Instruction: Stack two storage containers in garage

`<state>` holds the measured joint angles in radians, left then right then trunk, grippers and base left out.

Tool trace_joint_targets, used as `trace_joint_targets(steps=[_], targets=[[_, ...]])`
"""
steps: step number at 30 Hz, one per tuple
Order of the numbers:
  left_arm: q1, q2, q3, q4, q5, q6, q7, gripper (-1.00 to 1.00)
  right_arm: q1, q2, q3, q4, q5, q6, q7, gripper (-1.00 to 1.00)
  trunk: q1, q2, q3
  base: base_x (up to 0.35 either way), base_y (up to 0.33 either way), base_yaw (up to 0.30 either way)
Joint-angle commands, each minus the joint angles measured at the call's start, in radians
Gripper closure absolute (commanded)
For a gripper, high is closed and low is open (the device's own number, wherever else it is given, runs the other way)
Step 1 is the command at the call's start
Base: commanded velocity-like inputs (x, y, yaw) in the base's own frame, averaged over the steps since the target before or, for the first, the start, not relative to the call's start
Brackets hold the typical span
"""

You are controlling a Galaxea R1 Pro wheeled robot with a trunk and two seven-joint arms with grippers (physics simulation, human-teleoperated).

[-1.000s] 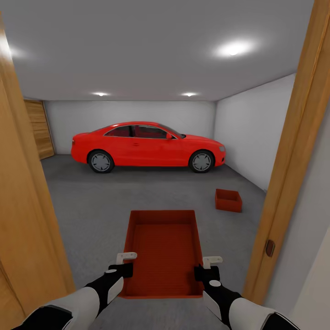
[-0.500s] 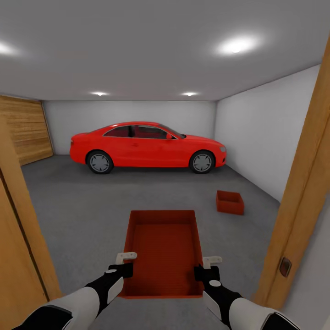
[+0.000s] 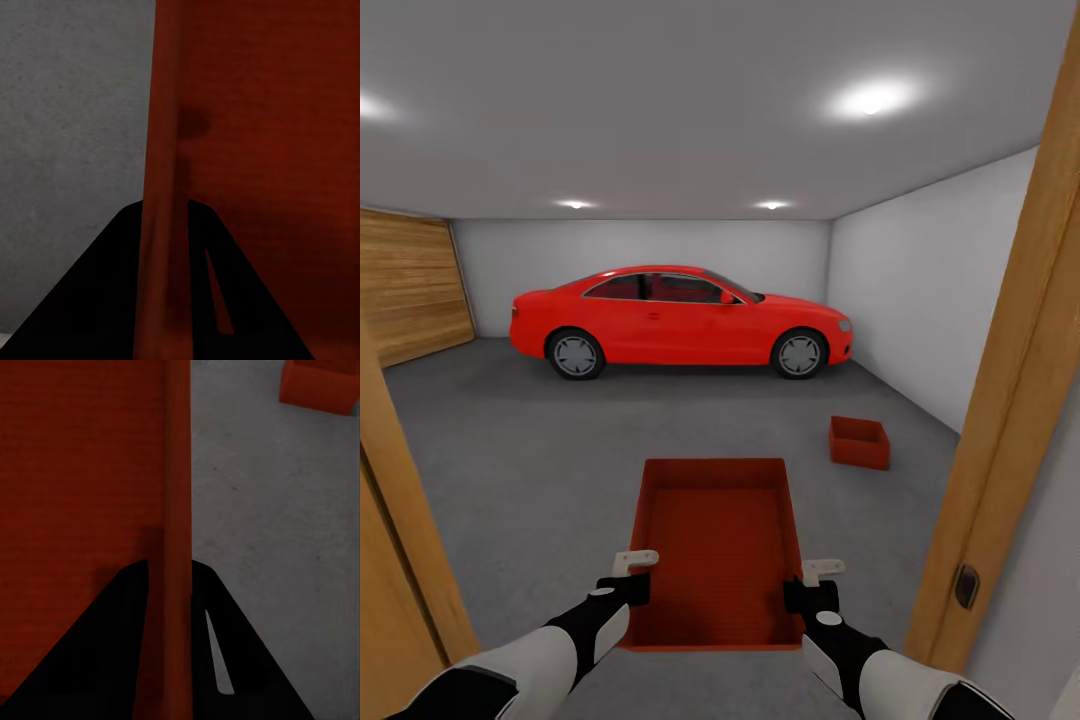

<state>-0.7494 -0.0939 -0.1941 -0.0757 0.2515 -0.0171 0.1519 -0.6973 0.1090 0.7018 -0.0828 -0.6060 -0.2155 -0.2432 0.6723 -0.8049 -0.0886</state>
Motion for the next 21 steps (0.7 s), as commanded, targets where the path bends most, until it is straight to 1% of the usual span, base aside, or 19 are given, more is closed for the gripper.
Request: trace_joint_targets(steps=[1,6,14,21], targets=[[-0.002,0.01,0.067,-0.003,-0.003,-0.03,0.084,1.0,0.0,0.0,0.022,0.0,-0.012,0.002,0.016,1.0,0.0,-0.001,-0.002,0.0,-0.03,0.0],[-0.002,0.01,0.067,-0.003,-0.003,-0.03,0.083,1.0,0.0,-0.001,0.022,0.0,-0.012,0.003,0.016,1.0,0.0,-0.001,-0.002,0.0,-0.009,0.046],[-0.002,0.01,0.067,-0.003,-0.003,-0.03,0.083,1.0,0.0,-0.001,0.021,0.0,-0.012,0.003,0.016,1.0,0.0,-0.001,-0.002,0.0,-0.001,0.167],[-0.002,0.01,0.067,-0.003,-0.003,-0.03,0.084,1.0,0.0,-0.002,0.021,0.0,-0.012,0.003,0.016,1.0,0.0,-0.001,-0.002,0.0,0.0,0.03]])
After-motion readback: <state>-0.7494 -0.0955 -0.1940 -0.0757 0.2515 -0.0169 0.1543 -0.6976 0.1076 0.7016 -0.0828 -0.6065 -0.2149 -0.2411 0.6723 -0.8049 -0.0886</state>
